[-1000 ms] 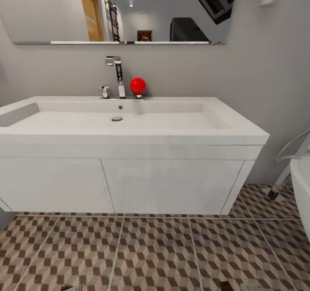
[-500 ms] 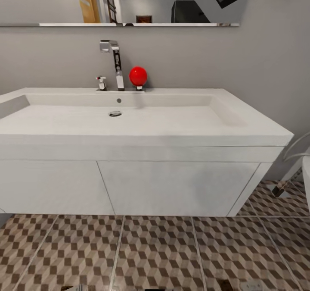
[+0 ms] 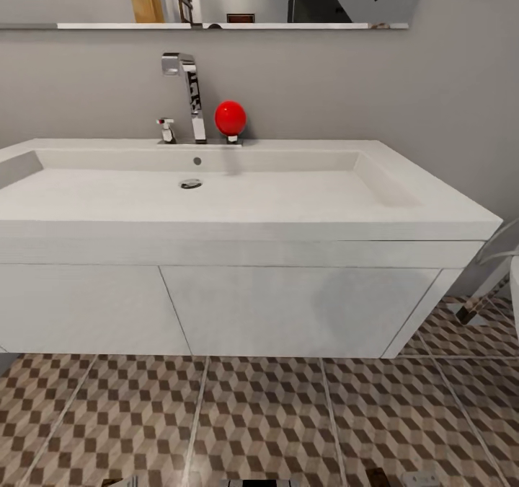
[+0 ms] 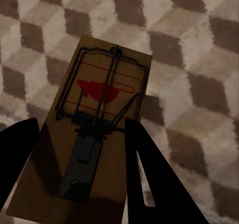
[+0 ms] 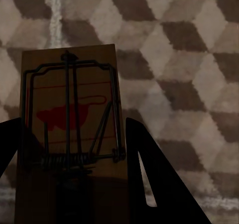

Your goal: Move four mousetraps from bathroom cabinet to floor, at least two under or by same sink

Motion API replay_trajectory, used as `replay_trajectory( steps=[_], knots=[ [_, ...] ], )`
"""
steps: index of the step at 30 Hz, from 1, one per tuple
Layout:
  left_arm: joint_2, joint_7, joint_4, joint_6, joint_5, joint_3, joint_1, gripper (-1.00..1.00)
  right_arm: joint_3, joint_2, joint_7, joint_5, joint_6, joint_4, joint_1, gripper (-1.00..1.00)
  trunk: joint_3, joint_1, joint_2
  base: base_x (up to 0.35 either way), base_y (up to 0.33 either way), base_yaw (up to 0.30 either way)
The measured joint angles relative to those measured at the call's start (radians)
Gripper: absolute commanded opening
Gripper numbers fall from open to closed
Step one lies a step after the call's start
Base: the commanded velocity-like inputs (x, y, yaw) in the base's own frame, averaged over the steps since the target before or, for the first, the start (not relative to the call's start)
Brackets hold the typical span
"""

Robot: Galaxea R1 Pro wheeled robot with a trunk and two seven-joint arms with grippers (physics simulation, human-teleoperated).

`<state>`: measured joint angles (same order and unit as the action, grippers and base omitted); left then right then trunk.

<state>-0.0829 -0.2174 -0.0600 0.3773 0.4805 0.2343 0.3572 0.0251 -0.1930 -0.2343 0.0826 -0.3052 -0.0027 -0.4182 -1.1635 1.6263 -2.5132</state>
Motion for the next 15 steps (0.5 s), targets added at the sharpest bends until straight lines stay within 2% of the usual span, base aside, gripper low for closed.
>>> replay_trajectory(
  steps=[5,15],
  knots=[
    [0.000,0.000,-0.001,0.000,0.000,0.000,0.000,-1.00,0.001,0.000,0.000,0.000,-0.005,0.000,0.000,-1.00,0.000,0.000,0.000,0.000,0.000,0.000],
    [0.000,-0.001,0.000,0.000,-0.001,0.000,0.000,-1.00,0.002,0.000,0.000,0.000,-0.049,0.000,0.000,-1.00,-0.039,0.005,-0.002,0.000,0.000,0.000]
  ],
)
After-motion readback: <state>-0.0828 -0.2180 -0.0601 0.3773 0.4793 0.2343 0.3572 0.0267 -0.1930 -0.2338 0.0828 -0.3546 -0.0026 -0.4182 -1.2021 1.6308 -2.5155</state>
